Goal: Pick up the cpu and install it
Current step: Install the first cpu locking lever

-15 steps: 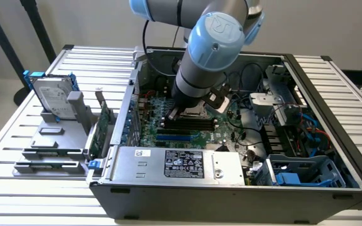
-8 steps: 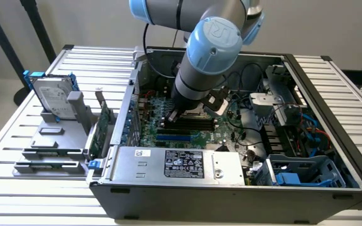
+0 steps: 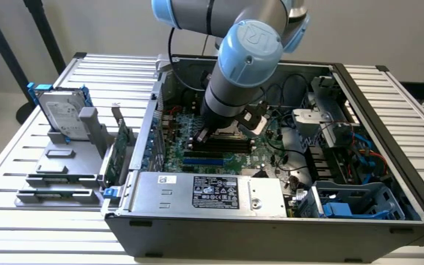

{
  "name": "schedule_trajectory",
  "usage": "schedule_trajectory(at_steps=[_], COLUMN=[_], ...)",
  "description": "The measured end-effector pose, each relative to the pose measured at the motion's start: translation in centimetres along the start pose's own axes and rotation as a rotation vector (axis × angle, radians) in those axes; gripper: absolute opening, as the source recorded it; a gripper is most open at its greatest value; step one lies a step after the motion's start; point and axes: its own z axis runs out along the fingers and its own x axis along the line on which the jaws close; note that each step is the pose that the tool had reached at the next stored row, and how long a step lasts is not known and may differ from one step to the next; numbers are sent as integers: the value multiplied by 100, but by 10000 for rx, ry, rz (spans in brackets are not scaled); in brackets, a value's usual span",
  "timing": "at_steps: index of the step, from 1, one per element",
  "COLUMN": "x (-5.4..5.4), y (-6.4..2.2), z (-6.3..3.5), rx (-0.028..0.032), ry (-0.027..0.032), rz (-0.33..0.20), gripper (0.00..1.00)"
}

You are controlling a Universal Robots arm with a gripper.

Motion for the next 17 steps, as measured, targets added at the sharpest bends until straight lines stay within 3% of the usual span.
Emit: schedule_trajectory(at_steps=[10,17], x=[9,1], y=[-7,-18], z=[19,43], rx=[-44,-92], ry=[39,15], rz=[140,215], gripper=[11,11])
